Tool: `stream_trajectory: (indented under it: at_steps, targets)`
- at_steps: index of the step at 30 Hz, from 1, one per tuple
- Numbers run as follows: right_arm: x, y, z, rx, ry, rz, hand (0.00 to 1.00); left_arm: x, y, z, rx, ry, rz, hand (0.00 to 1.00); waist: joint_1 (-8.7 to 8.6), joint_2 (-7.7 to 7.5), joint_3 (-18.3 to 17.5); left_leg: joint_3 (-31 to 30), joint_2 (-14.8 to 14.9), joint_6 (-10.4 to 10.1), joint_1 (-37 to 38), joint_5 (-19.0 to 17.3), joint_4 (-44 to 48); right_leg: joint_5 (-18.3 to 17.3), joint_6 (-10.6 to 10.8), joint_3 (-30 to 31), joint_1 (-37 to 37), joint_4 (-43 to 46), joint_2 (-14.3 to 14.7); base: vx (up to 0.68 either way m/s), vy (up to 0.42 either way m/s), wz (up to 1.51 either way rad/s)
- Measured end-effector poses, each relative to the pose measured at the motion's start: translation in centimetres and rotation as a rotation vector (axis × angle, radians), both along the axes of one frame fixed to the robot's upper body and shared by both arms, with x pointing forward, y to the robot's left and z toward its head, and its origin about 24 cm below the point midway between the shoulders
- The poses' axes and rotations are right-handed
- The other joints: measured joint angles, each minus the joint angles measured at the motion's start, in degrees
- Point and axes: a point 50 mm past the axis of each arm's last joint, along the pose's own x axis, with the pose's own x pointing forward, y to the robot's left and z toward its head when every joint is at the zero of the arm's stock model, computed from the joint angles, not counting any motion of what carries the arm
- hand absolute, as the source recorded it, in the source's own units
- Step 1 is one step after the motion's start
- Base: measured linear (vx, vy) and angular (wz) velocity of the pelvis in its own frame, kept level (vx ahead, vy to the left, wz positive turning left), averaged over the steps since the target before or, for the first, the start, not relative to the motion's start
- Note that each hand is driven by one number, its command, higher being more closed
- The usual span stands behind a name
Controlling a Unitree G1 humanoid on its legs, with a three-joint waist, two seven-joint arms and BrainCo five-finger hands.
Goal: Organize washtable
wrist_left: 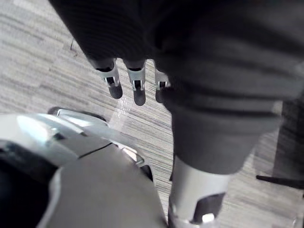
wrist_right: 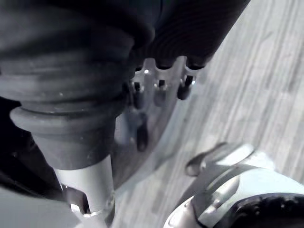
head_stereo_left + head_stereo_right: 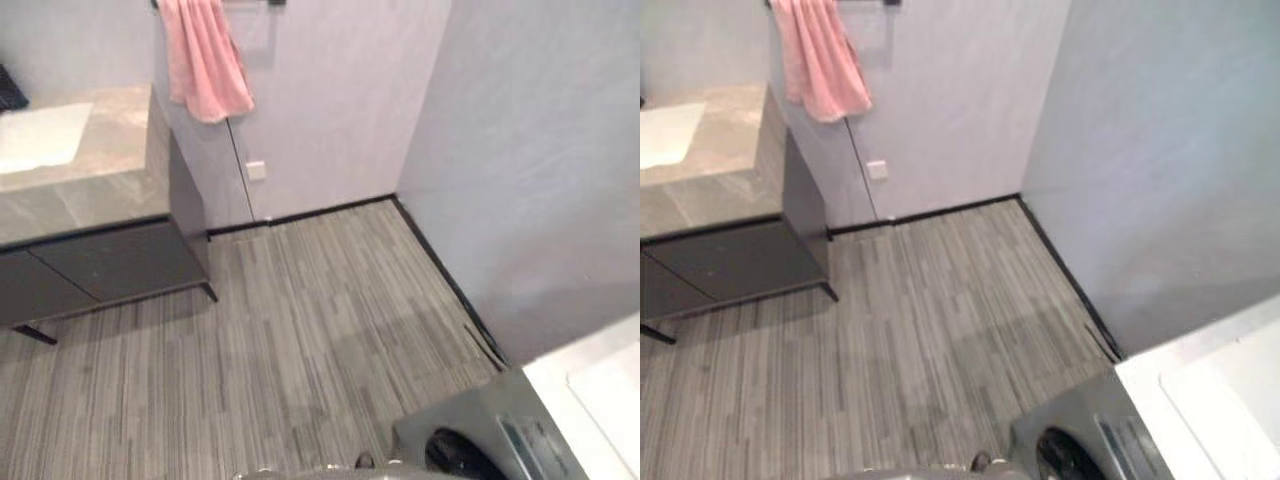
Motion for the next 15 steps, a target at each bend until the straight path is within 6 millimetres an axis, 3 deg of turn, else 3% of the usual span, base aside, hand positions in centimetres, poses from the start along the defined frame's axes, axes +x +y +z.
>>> stream_trajectory:
  at_steps: [1, 2, 5, 6, 8, 9, 10, 11, 12, 13, 14, 15]
  targets:
    - [0.0, -0.1, 0.0, -0.001, 0.007, 0.009, 0.0, 0.3, 0.1, 0.0, 0.006, -0.005, -0.022, 0.0, 0.39, 0.01, 0.32, 1.37, -0.21, -0.53, -0.49, -1.94, 1.76, -0.11, 0.05, 0.48, 1.66, -0.58, -0.9, 0.25, 0.057, -0.04]
    - [0.0, 0.1, 0.0, -0.018, 0.018, 0.076, 0.0, 0.9, 0.3, 0.2, 0.02, -0.015, -0.083, 0.0, 0.85, -0.65, 0.94, 2.96, -2.58, -1.38, -1.83, -4.02, 0.9, -1.75, 0.91, 1.52, 4.37, -0.44, -3.73, 0.23, 0.091, 0.01]
    - [0.5, -0.4, 0.0, -0.044, 0.021, 0.165, 0.0, 1.5, 0.1, 0.2, 0.033, -0.028, -0.143, 0.0, 0.65, -0.2, 1.21, 2.13, -7.86, -1.74, -5.67, -3.63, -10.33, -6.42, 3.98, 1.95, 6.08, 1.26, -7.06, 0.12, 0.153, 0.11]
    - [0.6, -0.8, 0.1, -0.054, 0.02, 0.186, 0.0, 1.7, -0.3, 0.2, 0.022, -0.04, -0.147, 0.0, 1.04, 0.84, 1.23, 0.16, -10.03, -2.53, -6.79, -2.82, -19.05, -7.26, 4.79, 2.95, 6.06, 1.73, -6.98, 0.14, 0.254, -0.16]
    - [1.1, -1.2, 0.2, -0.066, 0.013, 0.22, 0.0, 1.7, -0.6, 0.2, 0.009, -0.048, -0.118, 0.0, 2.59, 2.59, 1.47, -4.32, -11.49, -3.49, -8.0, 1.62, -23.09, -7.97, 5.79, 6.83, 5.98, 0.73, -6.44, 0.2, 0.266, -0.72]
    - [1.1, -1.1, 0.2, -0.066, 0.012, 0.226, 0.0, 1.6, -0.5, 0.2, 0.01, -0.049, -0.117, 0.0, 2.63, 2.84, 0.86, -5.04, -12.0, -3.48, -8.48, 1.62, -22.67, -8.27, 5.34, 8.12, 5.91, 0.01, -5.98, 0.31, 0.217, -0.76]
    - [1.8, -1.1, 0.2, -0.072, 0.003, 0.259, 0.0, 1.8, -0.1, 0.3, 0.025, -0.058, -0.138, 0.0, 2.22, 1.89, 0.63, -5.38, -12.43, -3.24, -10.44, 1.49, -20.49, -8.47, 5.38, 10.17, 4.49, 2.98, -5.73, 0.38, 0.183, -0.4]
    - [1.6, -0.3, 0.0, -0.054, 0.013, 0.271, 0.0, 1.9, 0.4, 0.4, 0.035, -0.058, -0.141, 0.0, 2.36, 0.65, 0.49, -5.32, -13.68, -2.68, -11.45, 1.18, -19.11, -9.47, 5.42, 10.34, 4.51, 2.45, -6.65, 0.36, 0.145, -0.31]
    - [1.4, -0.3, 0.0, -0.053, 0.024, 0.27, 0.0, 2.2, 0.4, 0.4, 0.037, -0.064, -0.139, 0.0, 2.51, 0.48, 0.48, -5.24, -14.14, -1.53, -11.71, 0.53, -18.2, -9.35, 5.85, 10.63, 4.6, 1.78, -7.17, 0.3, 0.135, -0.24]
    - [1.2, -0.4, 0.0, -0.053, 0.036, 0.267, 0.0, 2.1, 0.4, 0.3, 0.033, -0.053, -0.138, 0.0, 2.39, -0.03, -0.04, -5.06, -15.23, 0.73, -10.87, 0.46, -18.11, -7.59, 7.71, 10.96, 4.89, 1.73, -8.22, 0.29, 0.184, -0.16]
    - [1.1, -0.5, 0.0, -0.055, 0.042, 0.263, 0.0, 1.7, 0.3, 0.2, 0.028, -0.036, -0.137, 0.0, 2.44, 0.13, -0.49, -4.91, -16.53, 3.21, -9.42, 0.85, -19.39, -7.39, 7.7, 11.15, 5.18, 2.51, -9.13, 0.28, 0.195, -0.11]
    - [1.0, -0.5, 0.0, -0.054, 0.046, 0.268, 0.0, 1.5, 0.3, 0.2, 0.027, -0.026, -0.136, 0.0, 2.41, 0.09, -0.72, -4.65, -17.28, 4.24, -8.25, 1.34, -20.32, -7.39, 7.7, 11.26, 5.24, 3.14, -9.76, 0.29, 0.178, -0.15]
